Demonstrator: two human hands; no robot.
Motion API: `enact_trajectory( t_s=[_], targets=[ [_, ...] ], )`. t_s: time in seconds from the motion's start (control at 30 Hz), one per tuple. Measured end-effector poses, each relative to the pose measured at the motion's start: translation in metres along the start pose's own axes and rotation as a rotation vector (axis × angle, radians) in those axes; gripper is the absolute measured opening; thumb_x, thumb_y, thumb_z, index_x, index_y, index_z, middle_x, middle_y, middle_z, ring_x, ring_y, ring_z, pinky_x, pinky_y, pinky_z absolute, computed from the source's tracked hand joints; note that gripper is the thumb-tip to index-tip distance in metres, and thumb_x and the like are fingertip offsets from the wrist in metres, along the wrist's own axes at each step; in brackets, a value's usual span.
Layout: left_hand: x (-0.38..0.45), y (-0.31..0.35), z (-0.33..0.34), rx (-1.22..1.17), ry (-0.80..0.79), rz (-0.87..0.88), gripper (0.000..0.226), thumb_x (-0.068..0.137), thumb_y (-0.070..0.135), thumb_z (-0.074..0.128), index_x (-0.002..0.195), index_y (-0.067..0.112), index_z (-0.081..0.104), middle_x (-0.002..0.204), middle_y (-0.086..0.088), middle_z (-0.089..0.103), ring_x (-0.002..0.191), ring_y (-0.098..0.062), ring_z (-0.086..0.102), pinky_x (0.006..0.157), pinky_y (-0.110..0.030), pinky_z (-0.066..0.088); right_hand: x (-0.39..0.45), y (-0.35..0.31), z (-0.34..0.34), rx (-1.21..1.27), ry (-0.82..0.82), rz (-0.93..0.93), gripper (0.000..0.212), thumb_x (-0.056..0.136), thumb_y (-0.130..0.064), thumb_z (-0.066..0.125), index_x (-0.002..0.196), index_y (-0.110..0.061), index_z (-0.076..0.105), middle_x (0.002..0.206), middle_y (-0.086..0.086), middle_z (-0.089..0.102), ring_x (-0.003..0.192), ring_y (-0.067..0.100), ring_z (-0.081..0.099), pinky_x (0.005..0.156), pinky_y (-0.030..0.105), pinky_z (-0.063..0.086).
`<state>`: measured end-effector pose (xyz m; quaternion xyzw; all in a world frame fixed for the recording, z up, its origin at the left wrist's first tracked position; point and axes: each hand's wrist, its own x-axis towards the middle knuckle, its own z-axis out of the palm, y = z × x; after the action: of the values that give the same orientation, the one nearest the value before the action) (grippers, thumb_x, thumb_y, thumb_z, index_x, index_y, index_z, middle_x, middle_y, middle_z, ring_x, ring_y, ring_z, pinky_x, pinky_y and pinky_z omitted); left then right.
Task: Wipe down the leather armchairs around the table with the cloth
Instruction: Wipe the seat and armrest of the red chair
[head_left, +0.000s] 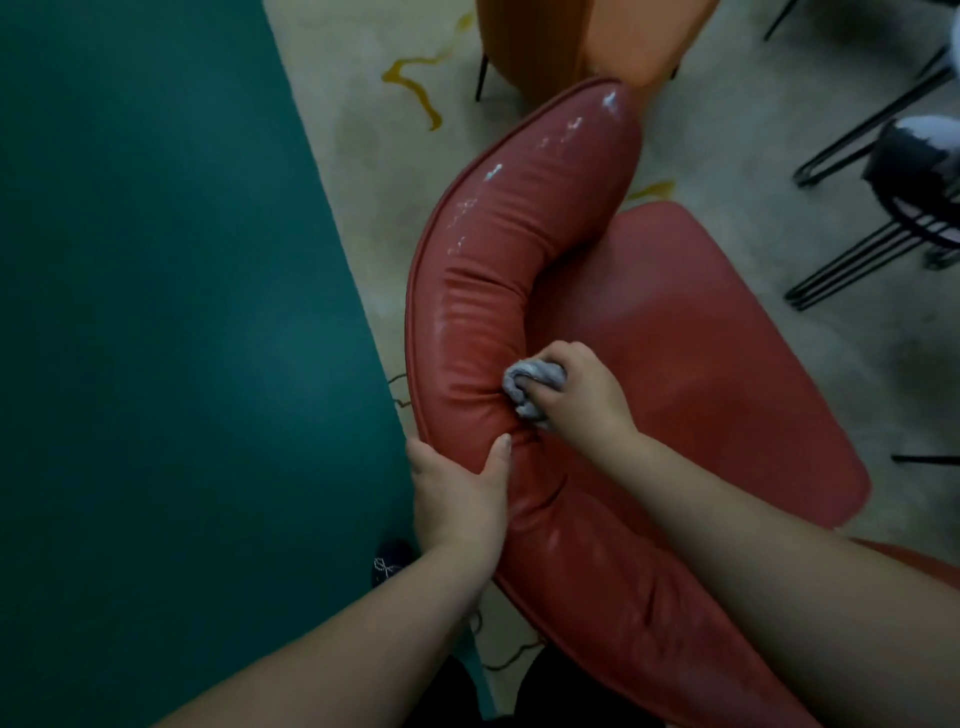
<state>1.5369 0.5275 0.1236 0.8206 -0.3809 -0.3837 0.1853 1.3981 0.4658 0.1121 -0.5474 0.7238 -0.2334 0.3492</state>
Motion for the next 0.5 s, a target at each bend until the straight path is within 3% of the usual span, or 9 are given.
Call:
enact_trajectory(
  t_s=[0.13, 0.23, 0.33, 0.5],
  targets=[
    [0.027, 0.011, -0.030, 0.113, -0.185, 0.064, 0.079, 0.074, 0.053, 0.074, 0.125, 0.003, 0.039, 0.125, -0.015, 0.056, 0.111, -0.034, 0.057, 0.076, -0.028, 0.038, -0.016, -0.009, 0.000, 0.104, 0.195, 0.130, 0.007, 0.078, -0.034, 0.068, 0.083, -0.034, 0.062, 0.092, -0.010, 0.057, 0.082, 0.002, 0.056, 0.069, 0.020, 0.041],
    [0.058, 0.024, -0.047, 0.127, -0.248, 0.187, 0.075, 0.076, 0.049, 0.073, 0.129, 0.007, 0.040, 0.125, -0.011, 0.056, 0.109, -0.031, 0.057, 0.080, -0.028, 0.041, -0.021, -0.018, 0.002, 0.225, 0.300, 0.177, 0.007, 0.080, -0.032, 0.067, 0.086, -0.030, 0.063, 0.095, -0.007, 0.060, 0.083, 0.002, 0.057, 0.068, 0.015, 0.039],
    [0.087, 0.040, -0.054, 0.121, -0.290, 0.291, 0.077, 0.076, 0.049, 0.072, 0.134, 0.012, 0.039, 0.126, -0.006, 0.055, 0.108, -0.025, 0.056, 0.079, -0.026, 0.040, -0.016, -0.023, 0.000, 0.286, 0.392, 0.190, 0.008, 0.083, -0.031, 0.065, 0.089, -0.028, 0.064, 0.097, -0.003, 0.061, 0.086, 0.007, 0.059, 0.073, 0.019, 0.044],
    [0.128, 0.072, -0.045, 0.110, -0.262, 0.349, 0.079, 0.075, 0.050, 0.072, 0.137, 0.015, 0.038, 0.129, -0.003, 0.054, 0.104, -0.019, 0.054, 0.080, -0.025, 0.038, 0.012, -0.024, -0.005, 0.341, 0.453, 0.198, 0.007, 0.085, -0.031, 0.064, 0.091, -0.030, 0.061, 0.099, -0.001, 0.061, 0.089, 0.008, 0.058, 0.076, 0.018, 0.043]
  ],
)
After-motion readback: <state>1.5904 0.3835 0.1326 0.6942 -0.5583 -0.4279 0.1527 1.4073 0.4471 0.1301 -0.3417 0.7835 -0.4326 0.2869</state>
